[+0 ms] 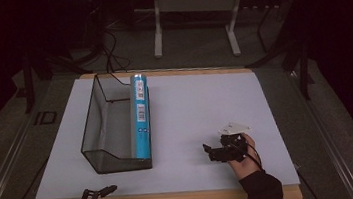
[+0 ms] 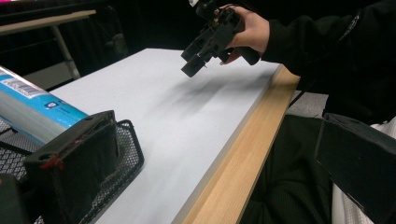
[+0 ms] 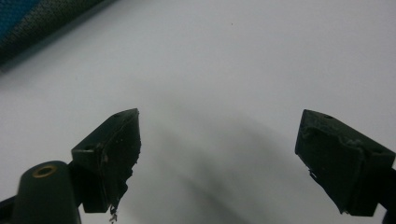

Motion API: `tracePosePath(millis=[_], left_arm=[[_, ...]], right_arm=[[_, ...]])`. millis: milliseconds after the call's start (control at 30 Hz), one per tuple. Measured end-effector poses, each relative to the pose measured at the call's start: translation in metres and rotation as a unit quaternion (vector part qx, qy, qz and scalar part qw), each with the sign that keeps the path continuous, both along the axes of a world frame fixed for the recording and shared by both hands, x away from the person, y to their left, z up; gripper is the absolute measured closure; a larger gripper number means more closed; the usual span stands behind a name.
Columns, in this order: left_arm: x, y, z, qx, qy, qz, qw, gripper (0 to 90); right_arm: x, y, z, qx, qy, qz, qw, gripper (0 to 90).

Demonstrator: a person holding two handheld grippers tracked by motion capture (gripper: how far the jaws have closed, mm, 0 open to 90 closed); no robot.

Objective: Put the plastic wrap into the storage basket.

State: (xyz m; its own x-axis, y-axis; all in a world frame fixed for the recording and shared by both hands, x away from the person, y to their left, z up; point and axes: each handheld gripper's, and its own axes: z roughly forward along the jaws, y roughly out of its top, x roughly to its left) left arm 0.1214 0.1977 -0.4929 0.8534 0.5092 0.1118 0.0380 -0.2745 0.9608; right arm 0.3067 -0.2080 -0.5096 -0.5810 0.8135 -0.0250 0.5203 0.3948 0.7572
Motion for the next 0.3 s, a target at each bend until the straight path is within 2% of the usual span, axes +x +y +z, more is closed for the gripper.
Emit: tracePosePath(millis=[200,300], left_arm=[[0.0000,0.0003,-0.0003,0.000,0.002,-0.001,1.0000,0.3],[-0.0002,0.0002,-0.0004,0.001,0.002,-0.002,1.0000,0.3]], right_arm=[[0.0015,0.0001,-0.0038,-0.018,-0.014,0.005,0.9997,14.2],[0.0016,-0.0004,-0.0045,-0.017,-0.020,0.008,0.9996,14.3]])
